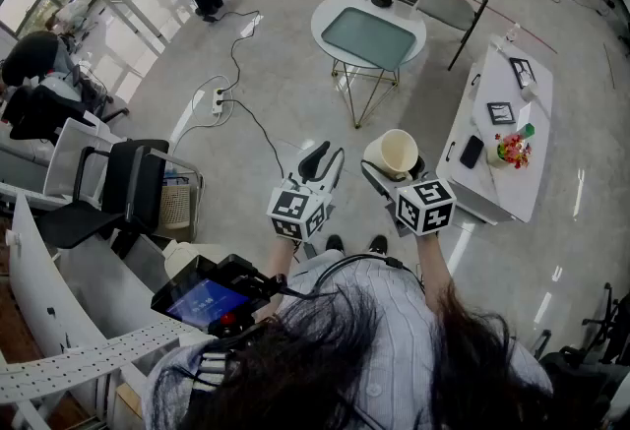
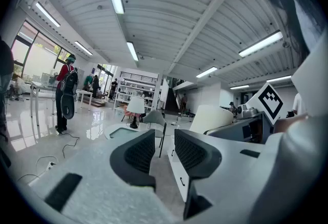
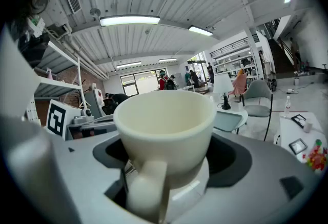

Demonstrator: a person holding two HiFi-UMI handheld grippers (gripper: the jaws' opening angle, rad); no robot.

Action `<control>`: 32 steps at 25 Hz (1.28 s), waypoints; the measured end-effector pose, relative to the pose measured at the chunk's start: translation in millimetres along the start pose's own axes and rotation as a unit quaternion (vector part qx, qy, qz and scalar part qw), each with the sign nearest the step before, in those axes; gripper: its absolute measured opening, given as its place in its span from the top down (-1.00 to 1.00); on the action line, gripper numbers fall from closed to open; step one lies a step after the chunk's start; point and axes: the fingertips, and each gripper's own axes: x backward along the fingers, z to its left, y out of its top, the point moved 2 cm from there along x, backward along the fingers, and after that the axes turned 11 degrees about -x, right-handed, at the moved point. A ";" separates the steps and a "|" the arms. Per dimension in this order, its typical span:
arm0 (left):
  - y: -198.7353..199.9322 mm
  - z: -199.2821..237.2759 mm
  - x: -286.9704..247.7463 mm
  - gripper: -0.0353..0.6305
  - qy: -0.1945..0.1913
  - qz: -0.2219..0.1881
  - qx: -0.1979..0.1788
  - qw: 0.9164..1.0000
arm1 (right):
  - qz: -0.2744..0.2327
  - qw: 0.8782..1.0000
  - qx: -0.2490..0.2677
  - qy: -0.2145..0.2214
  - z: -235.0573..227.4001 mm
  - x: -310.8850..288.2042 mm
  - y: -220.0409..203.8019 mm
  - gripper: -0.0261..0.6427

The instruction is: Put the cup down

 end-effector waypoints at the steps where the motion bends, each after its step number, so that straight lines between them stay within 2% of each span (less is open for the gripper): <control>1: 0.0 1.7 1.7 0.51 0.002 0.001 0.000 1.000 | 0.001 1.000 0.000 0.002 2.4 -0.8 -0.5 -0.32; 8: -2.5 14.9 9.6 0.50 0.007 0.003 0.003 1.000 | -0.004 1.000 0.003 0.010 17.0 -9.0 -2.4 -0.32; 20: -12.0 34.7 19.2 0.50 -0.022 0.017 -0.005 1.000 | -0.017 0.999 -0.041 -0.009 28.1 -26.7 -13.1 -0.32; 25: -23.2 38.3 15.9 0.51 -0.032 0.029 -0.002 0.999 | -0.011 0.998 -0.050 -0.019 21.8 -33.3 -18.8 -0.32; 32: -23.8 54.2 -20.3 0.51 -0.035 0.029 -0.003 0.999 | -0.007 0.998 -0.053 -0.025 -6.3 -62.3 -1.4 -0.32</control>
